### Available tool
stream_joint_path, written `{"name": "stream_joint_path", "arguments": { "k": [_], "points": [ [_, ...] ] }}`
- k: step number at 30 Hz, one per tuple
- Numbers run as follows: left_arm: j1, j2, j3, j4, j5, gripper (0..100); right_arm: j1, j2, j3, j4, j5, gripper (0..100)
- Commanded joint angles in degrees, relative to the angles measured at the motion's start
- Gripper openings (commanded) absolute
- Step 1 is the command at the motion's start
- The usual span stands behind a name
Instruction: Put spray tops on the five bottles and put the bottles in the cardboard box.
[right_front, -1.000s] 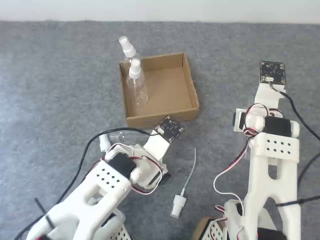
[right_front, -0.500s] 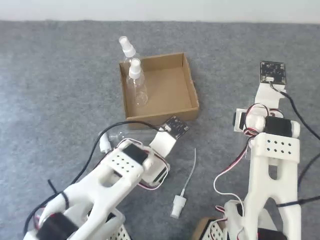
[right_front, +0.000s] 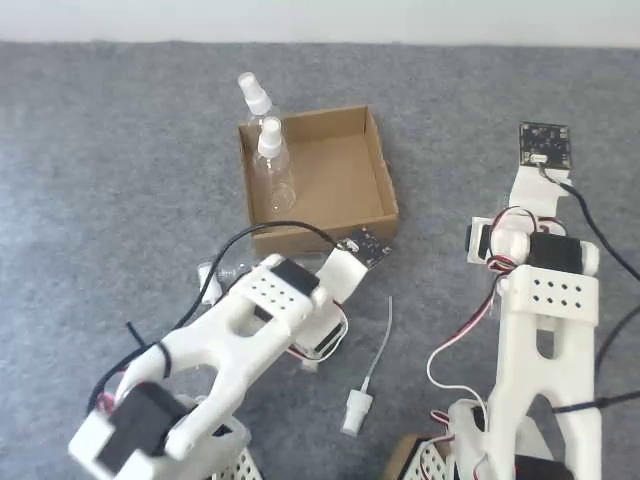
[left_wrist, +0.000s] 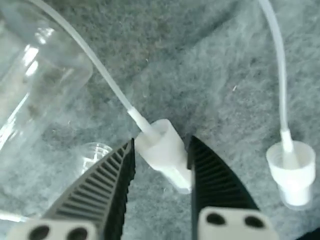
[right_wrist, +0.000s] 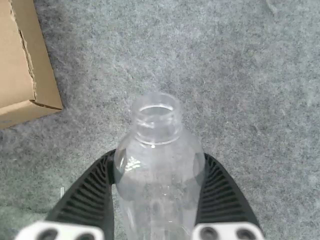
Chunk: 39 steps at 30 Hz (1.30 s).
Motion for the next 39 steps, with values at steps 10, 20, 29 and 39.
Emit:
{"name": "stream_joint_path", "arguments": {
  "k": [10,20,29,39],
  "points": [
    [-0.2,5.2,-11.5,9.2,-4.0,1,0.7,-2.7,-0.7,-1.3,-0.3,4.3],
    [-0.2,-3.3,-8.9,13.0,-4.5,1,0.7,-2.7,-0.6,-1.3,-0.4,4.3],
    [-3.5,-3.9,-8.8,13.7,-8.1,6,0.7,-2.6,-0.6,-1.3,-0.3,4.3],
    [-7.1,-3.8,-0.9,3.3,-7.6,20,0.7,-2.6,-0.6,-1.3,-0.2,4.3]
  ]
}}
